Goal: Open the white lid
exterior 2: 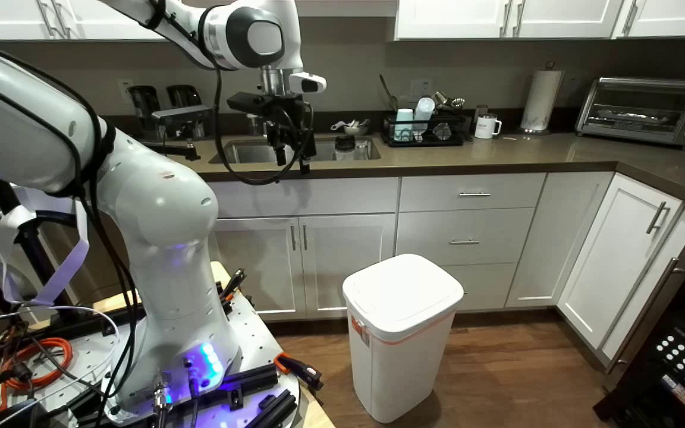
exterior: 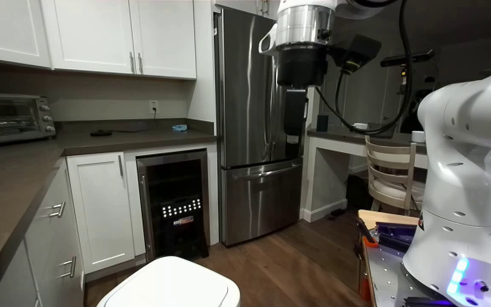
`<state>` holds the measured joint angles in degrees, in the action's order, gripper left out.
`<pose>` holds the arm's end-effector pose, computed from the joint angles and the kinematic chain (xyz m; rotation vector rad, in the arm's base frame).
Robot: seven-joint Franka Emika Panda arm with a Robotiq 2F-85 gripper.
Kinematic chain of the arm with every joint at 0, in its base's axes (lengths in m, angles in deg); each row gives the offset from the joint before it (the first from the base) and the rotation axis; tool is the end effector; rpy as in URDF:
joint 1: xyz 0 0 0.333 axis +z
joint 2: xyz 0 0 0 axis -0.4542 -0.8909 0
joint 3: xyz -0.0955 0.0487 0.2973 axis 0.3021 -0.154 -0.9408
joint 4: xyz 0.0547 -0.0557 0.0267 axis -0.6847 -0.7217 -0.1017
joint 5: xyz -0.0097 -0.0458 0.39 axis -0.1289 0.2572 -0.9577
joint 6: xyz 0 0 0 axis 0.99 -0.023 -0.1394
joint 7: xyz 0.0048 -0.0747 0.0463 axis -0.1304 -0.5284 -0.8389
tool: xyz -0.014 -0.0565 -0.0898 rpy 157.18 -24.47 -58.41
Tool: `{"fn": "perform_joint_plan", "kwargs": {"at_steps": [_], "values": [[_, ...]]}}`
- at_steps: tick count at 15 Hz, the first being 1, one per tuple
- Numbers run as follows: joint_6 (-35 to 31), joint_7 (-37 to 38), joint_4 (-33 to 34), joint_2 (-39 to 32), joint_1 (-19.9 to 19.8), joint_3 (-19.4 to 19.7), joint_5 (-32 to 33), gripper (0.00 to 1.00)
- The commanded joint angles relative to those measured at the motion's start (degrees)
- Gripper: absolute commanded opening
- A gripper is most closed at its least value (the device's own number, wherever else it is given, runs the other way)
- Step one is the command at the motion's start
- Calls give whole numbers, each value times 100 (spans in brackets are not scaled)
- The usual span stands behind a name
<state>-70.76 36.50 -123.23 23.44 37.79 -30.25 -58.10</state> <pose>0.2943 0.1319 0.4264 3.1286 0.1556 0.0743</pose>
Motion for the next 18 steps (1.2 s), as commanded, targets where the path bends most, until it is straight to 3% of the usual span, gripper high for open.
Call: {"fn": "perform_joint_plan", "kwargs": {"at_steps": [1, 9, 18], "values": [[12, 8, 9, -2, 14, 18, 15, 100], [12, 8, 9, -2, 14, 18, 15, 100], [-141, 675, -94, -329, 19, -408, -26, 100]]}}
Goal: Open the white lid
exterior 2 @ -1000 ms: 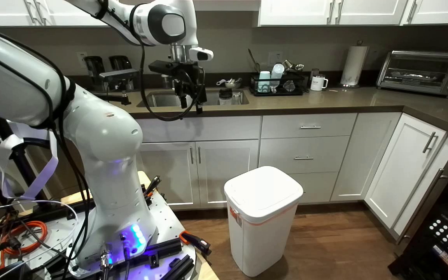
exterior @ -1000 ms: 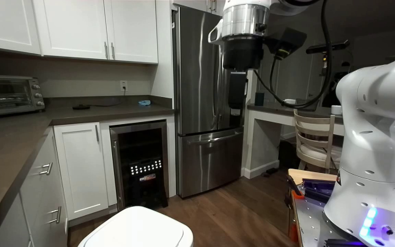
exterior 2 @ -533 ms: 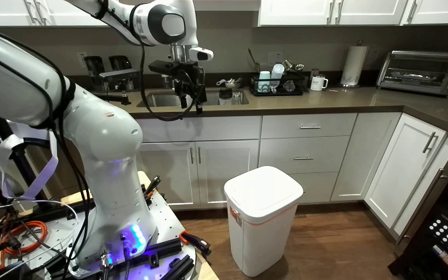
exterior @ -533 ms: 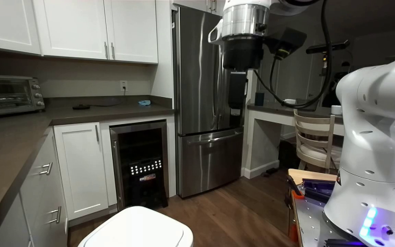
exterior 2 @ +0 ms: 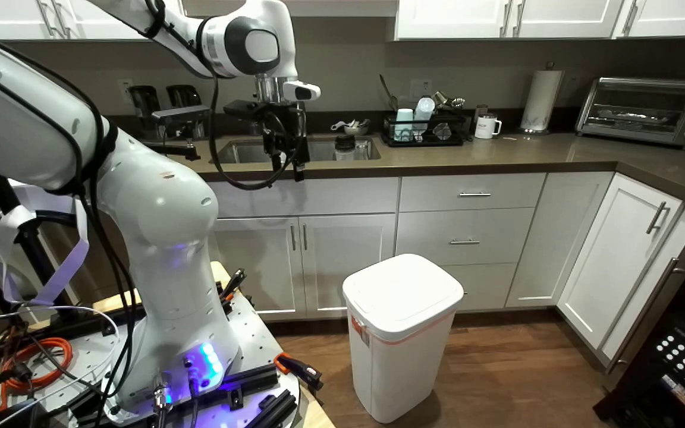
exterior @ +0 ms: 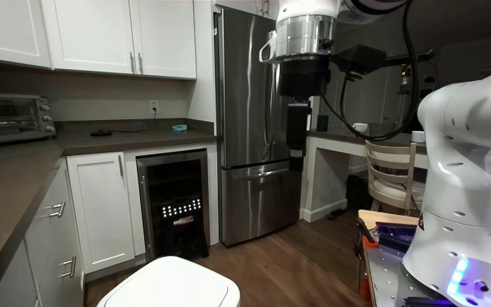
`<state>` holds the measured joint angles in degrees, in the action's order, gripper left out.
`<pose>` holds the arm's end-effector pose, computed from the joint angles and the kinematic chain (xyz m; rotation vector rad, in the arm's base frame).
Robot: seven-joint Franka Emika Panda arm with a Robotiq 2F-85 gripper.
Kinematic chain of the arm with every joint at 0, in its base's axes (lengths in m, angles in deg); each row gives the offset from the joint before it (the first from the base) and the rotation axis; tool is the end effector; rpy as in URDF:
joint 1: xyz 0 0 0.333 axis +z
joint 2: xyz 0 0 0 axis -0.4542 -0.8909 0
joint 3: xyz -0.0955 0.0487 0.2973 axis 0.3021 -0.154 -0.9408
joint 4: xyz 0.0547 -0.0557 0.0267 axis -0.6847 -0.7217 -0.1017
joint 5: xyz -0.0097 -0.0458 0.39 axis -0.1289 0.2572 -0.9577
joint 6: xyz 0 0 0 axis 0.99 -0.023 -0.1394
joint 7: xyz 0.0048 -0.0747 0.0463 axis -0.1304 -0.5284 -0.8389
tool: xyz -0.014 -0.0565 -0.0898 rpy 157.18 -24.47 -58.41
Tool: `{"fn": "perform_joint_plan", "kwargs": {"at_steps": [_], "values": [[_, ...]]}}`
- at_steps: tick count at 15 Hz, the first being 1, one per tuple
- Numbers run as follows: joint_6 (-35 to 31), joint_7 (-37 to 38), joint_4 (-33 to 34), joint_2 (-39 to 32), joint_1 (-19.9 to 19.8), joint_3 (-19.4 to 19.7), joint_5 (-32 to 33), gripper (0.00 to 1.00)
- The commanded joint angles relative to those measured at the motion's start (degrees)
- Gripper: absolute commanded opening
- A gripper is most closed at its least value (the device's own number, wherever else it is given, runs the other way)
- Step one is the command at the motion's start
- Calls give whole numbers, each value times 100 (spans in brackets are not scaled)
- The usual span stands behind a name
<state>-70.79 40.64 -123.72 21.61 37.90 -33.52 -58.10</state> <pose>0.2889 0.1472 0.4093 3.0878 0.1097 0.0243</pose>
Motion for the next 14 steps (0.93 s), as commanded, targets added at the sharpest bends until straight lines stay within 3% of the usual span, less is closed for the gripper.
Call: {"fn": "perform_joint_plan", "kwargs": {"at_steps": [1, 7, 8, 14], "values": [[-177, 322, -58, -200, -15, -100, -13, 100], [-153, 543, -46, -375, 15, -76, -89, 100], [117, 447, 24, -463, 111, 27, -251, 100], [-72, 400, -48, -383, 43, -25, -38, 100]]}}
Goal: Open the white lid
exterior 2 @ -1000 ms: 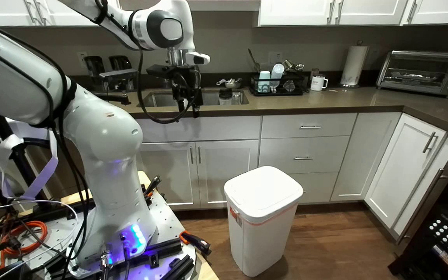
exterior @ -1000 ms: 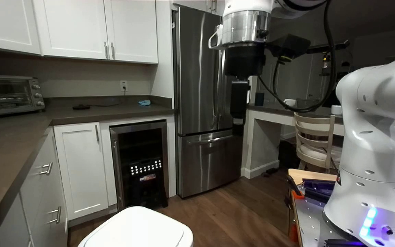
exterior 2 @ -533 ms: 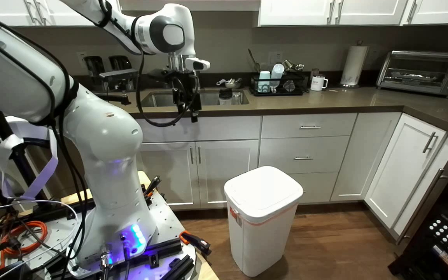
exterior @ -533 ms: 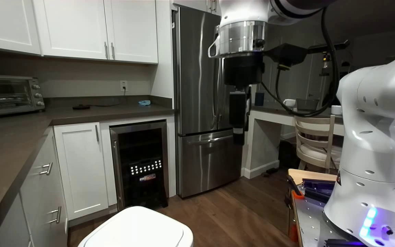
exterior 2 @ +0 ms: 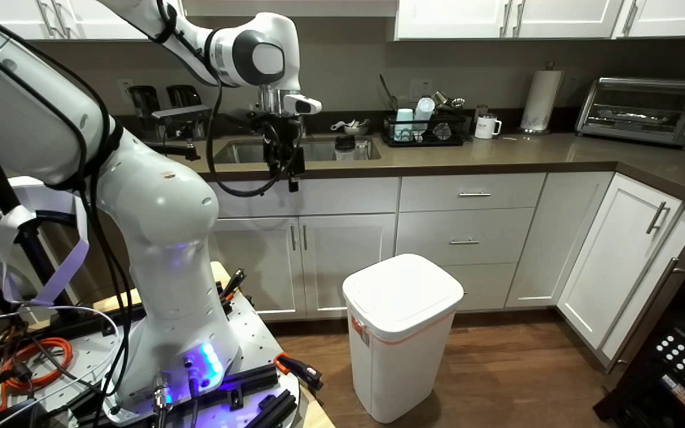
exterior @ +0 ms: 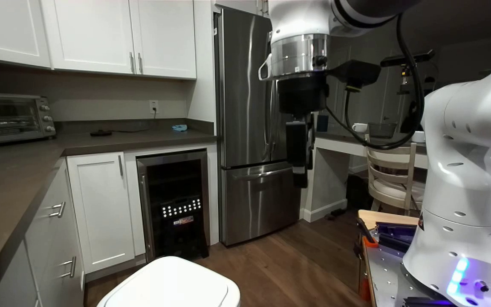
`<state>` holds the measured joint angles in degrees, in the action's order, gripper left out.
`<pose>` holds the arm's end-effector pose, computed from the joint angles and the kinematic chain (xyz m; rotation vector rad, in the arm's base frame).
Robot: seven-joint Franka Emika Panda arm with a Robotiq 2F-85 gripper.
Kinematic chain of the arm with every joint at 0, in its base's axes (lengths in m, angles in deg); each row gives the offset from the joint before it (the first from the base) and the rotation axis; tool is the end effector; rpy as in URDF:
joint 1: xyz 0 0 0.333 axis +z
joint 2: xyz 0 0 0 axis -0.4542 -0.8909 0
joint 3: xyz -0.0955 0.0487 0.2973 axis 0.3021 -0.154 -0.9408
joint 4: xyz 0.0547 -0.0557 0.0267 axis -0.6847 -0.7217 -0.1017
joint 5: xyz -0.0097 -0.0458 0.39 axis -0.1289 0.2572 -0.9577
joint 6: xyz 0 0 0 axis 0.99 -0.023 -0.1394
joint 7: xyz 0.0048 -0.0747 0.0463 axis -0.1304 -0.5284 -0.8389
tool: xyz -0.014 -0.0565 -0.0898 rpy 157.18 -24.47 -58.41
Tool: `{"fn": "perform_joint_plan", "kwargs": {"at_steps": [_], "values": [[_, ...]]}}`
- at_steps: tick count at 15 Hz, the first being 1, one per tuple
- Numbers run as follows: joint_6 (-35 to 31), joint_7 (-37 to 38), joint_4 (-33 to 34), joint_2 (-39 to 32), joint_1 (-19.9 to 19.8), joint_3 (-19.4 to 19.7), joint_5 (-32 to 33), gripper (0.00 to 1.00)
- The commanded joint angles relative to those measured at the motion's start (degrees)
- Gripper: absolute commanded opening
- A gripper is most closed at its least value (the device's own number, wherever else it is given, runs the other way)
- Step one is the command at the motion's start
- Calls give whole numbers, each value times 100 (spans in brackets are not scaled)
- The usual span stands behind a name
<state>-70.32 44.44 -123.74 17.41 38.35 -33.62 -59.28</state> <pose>0.2908 0.1515 0.3854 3.0878 0.0085 -0.1048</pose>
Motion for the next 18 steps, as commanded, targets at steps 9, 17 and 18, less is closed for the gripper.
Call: {"fn": "perform_joint_plan", "kwargs": {"at_steps": [9, 17, 18], "values": [[-1195, 105, -41, -39, -105, -170, 602, 100], [-1480, 149, -38, -1, -139, -180, 786, 100], [-1480, 184, -38, -1, -142, -195, 795, 100]]}}
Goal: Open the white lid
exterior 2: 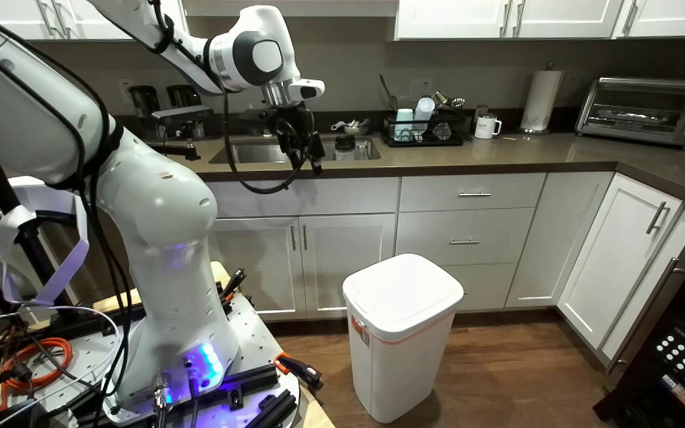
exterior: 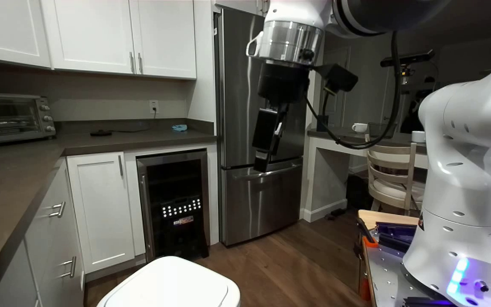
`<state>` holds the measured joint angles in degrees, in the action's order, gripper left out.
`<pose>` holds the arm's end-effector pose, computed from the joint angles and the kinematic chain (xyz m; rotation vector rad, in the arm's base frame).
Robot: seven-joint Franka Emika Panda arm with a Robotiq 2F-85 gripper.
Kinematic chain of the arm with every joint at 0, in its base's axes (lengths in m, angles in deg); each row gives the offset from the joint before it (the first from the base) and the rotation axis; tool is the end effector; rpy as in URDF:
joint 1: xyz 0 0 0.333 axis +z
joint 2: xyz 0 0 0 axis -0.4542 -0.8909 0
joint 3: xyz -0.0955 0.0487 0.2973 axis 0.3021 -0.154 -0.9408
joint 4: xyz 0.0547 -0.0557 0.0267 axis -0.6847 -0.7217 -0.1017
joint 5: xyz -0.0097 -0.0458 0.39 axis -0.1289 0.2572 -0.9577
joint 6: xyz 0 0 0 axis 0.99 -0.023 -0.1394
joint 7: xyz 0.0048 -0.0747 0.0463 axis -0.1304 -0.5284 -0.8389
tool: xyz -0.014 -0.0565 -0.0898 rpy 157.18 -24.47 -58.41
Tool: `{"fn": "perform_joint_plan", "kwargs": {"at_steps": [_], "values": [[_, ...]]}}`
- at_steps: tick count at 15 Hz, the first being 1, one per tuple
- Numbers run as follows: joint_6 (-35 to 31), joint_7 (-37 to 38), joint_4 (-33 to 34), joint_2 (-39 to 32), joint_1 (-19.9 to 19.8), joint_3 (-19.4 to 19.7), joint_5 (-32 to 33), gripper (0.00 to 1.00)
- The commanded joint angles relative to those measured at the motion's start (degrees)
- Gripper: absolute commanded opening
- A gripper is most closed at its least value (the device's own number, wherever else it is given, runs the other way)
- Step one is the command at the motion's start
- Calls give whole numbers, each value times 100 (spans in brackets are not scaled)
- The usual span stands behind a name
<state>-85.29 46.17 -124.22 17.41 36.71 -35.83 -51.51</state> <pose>0.3147 0.1593 0.4036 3.0307 0.0976 0.3201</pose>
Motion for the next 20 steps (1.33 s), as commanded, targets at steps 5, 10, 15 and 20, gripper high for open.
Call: {"fn": "perform_joint_plan", "kwargs": {"at_steps": [5, 10, 15, 20], "values": [[-382, 47, -3, -776, -44, 28, -79, 100], [-1639, 352, -58, -2083, -304, -183, 400, 100], [-2912, 1734, -65, -3351, -1091, -558, 2310, 100], [-2883, 3868, 95, -4107, -1568, -302, 4686, 100]]}}
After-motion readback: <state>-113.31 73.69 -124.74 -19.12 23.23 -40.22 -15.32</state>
